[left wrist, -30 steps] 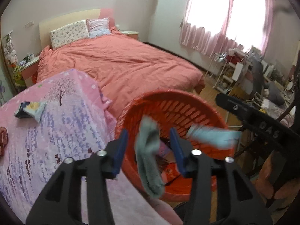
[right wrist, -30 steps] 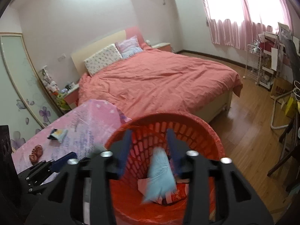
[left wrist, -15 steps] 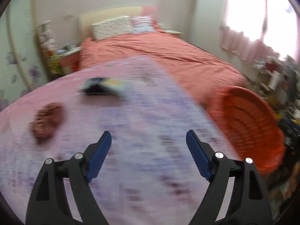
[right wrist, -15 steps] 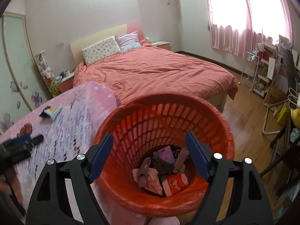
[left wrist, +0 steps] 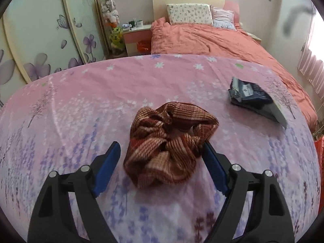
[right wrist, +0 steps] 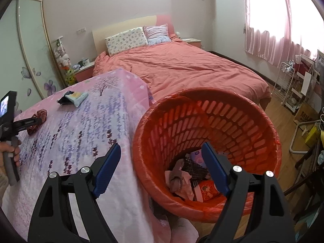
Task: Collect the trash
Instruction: 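Grasp the brown plaid scrunchie with the left tool while the right tool reaches the snack packet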
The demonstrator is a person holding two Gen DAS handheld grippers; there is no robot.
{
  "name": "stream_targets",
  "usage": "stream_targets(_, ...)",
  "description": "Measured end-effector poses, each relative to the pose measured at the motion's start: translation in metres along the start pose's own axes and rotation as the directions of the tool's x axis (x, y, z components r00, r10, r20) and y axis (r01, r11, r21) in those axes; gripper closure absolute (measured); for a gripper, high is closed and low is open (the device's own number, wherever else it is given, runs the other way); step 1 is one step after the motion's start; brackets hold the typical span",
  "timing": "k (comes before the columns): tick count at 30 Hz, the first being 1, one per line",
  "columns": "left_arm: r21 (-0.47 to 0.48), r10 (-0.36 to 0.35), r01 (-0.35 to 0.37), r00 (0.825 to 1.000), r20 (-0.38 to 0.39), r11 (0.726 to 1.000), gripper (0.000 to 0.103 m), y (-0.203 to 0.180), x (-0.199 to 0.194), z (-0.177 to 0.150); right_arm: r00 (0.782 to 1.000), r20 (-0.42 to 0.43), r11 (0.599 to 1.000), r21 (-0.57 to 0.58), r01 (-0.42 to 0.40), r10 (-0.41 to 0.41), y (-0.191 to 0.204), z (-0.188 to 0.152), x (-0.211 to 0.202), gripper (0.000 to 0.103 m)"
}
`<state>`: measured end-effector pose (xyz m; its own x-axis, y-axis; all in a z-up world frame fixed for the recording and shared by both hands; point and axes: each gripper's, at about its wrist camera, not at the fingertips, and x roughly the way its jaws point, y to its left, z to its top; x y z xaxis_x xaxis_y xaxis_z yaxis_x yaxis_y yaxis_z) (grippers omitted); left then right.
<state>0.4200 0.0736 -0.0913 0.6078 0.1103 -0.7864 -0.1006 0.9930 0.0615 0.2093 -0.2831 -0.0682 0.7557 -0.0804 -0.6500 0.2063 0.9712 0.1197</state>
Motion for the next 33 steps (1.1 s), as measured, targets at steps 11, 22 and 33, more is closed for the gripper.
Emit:
stream_targets(11,0.065,0.049,-0.051,0.999,0.021,0.997,0.063,0.027,-0.014,-0.021,0.997,-0.022,0.996,-0.052,-0.071,0.070,0.041,0.000,-0.001,0.022)
stream_targets(22,0.037,0.074,-0.075,0.997,0.009,0.997,0.061,0.074,-0.033,-0.051,0.979,-0.096,0.970,-0.151,-0.193,0.180,0.130,0.016,0.047,0.022)
stream_targets(33,-0.030,0.018,-0.018,1.000,-0.005,0.999,0.055,0.092,-0.028,-0.049,0.982,-0.165,0.935,-0.323,-0.143,0.093,0.230,0.080,0.159,0.022)
